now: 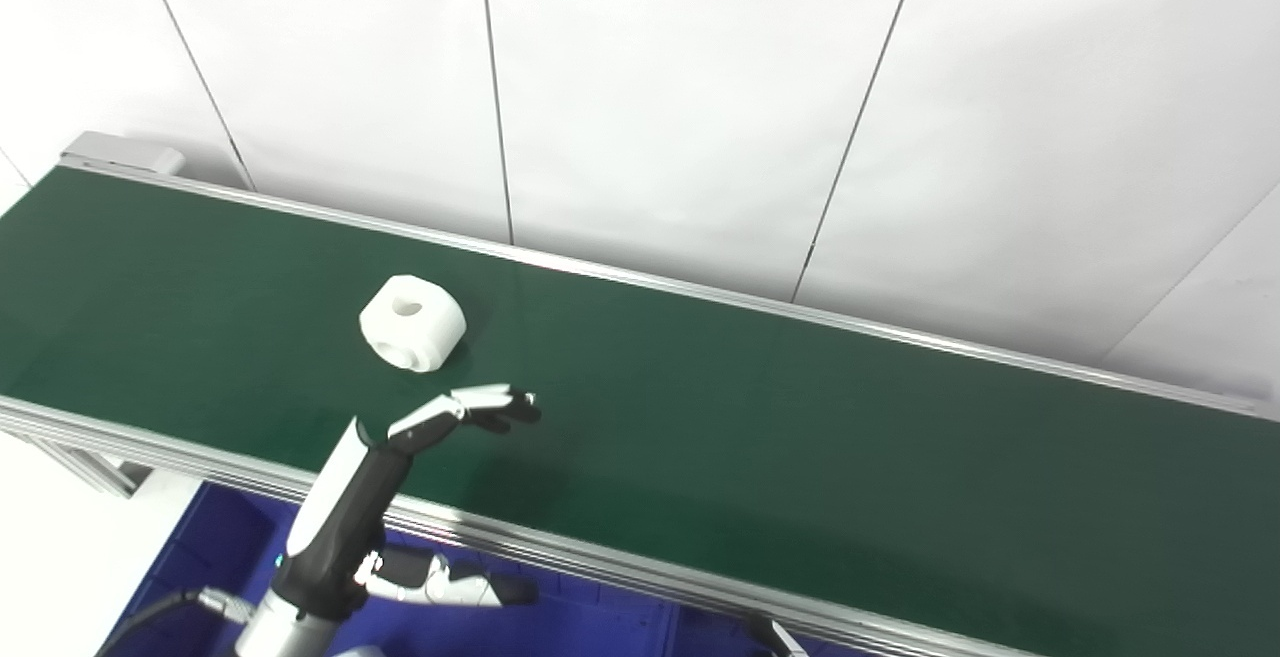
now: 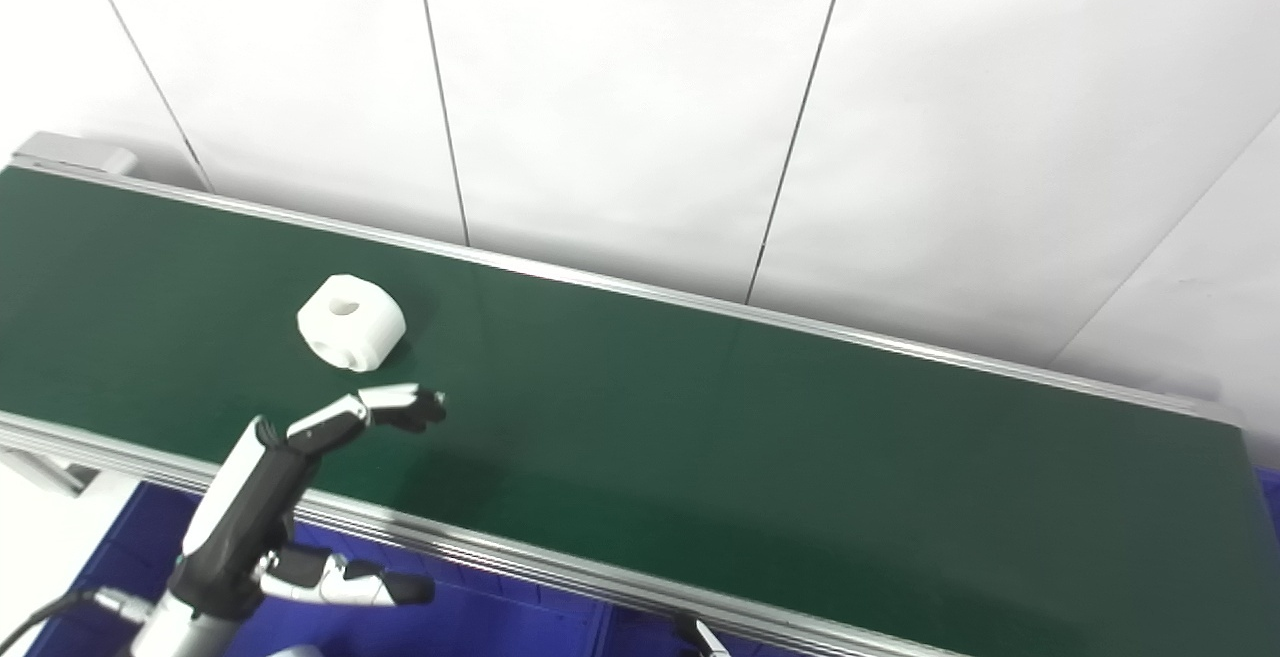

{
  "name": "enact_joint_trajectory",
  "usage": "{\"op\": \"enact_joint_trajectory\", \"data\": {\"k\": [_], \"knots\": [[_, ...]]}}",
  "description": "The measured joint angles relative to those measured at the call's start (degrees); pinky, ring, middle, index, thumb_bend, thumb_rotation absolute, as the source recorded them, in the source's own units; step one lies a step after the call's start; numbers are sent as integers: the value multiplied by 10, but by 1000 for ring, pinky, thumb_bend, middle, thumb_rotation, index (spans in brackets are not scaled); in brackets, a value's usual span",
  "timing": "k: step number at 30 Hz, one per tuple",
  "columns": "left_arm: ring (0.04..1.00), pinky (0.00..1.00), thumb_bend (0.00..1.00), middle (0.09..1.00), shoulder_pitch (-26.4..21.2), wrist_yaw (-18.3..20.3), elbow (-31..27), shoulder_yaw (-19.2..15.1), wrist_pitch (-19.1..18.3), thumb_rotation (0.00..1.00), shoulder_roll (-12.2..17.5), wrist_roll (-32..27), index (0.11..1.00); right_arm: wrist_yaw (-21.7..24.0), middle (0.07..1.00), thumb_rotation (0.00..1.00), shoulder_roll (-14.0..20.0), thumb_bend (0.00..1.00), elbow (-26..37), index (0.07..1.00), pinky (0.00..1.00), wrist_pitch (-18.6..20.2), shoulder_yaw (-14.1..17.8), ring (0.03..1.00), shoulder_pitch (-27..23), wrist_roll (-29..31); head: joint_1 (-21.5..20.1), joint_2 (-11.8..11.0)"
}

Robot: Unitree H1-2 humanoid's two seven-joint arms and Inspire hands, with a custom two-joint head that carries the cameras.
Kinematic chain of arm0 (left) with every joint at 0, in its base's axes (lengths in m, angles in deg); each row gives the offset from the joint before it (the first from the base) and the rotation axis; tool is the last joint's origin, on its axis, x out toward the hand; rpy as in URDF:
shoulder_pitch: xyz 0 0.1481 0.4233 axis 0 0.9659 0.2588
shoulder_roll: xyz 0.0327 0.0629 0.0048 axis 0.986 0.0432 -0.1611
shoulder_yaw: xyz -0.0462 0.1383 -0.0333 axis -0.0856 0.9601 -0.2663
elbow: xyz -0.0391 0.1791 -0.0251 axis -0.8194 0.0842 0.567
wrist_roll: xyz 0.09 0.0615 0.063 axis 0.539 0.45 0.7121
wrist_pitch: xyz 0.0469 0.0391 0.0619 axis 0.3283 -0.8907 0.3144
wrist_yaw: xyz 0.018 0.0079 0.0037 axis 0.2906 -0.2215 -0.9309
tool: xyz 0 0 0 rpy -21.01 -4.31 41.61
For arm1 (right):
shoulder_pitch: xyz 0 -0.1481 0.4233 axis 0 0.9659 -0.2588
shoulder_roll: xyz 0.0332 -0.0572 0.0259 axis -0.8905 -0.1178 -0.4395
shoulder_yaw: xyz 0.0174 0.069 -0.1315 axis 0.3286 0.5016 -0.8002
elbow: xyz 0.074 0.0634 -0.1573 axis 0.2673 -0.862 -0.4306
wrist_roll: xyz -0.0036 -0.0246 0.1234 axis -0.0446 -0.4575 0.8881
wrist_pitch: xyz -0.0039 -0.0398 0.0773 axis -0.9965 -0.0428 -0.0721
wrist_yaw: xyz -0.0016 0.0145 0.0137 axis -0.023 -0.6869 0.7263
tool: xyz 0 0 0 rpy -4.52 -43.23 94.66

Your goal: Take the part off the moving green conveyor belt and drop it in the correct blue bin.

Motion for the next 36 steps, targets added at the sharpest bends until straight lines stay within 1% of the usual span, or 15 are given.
{"op": "enact_joint_trajectory", "data": {"k": [2,4,5,6,9,10,13,16,19,21,23,25,28,32,36], "knots": [[785,721,810,829,-4,18,-7,-33,-4,301,-21,12,764,2,887,199,0,774,1,904,707,0,0,829,0,4,-16,20],[802,746,790,845,-9,41,-21,-60,-20,308,-45,24,778,4,889,195,0,770,5,906,711,0,0,832,0,5,-16,20],[817,769,776,857,-13,59,-30,-71,-36,316,-55,30,789,4,892,199,0,769,8,907,715,0,0,834,0,5,-20,33],[837,794,756,873,-18,74,-38,-78,-51,307,-61,34,804,4,893,208,0,761,10,909,720,0,0,835,-1,5,-20,33],[864,816,740,887,-44,132,-50,-107,-94,215,-62,34,826,6,892,206,1,763,15,913,760,0,0,847,-3,7,-22,53],[862,813,740,887,-58,146,-48,-116,-104,197,-59,32,828,9,890,207,2,764,19,913,762,0,-1,847,-2,10,-22,53],[858,810,755,889,-103,193,-40,-132,-110,161,-48,21,833,10,889,213,3,764,26,916,767,0,-2,847,-2,13,-17,61],[859,800,777,898,-138,237,-32,-139,-126,154,-38,21,845,10,894,209,3,750,27,918,778,0,-4,851,-2,17,-8,68],[866,796,802,903,-163,284,-29,-143,-164,138,-31,22,844,12,904,215,3,741,28,925,778,0,-6,860,-1,26,-3,70],[875,798,822,909,-177,313,-29,-145,-199,132,-29,23,848,18,905,225,4,737,33,933,772,0,-6,862,0,33,-2,72],[872,784,835,915,-194,341,-27,-147,-241,170,-25,41,867,22,902,228,4,735,37,936,766,0,-7,857,0,38,2,71],[873,781,842,922,-207,355,-25,-148,-265,190,-24,63,887,22,904,238,4,732,37,941,769,0,-7,858,0,39,3,74],[895,812,850,934,-228,368,-4,-149,-284,191,-25,75,900,24,900,253,4,733,38,944,766,0,-7,856,0,42,3,73],[899,817,875,937,-258,376,72,-148,-285,170,-24,91,895,25,889,253,4,746,38,938,766,0,-9,850,0,49,3,74],[908,821,899,946,-278,396,117,-137,-285,109,-23,96,887,25,878,260,6,754,39,933,770,-1,-12,847,-1,56,8,73]]}}
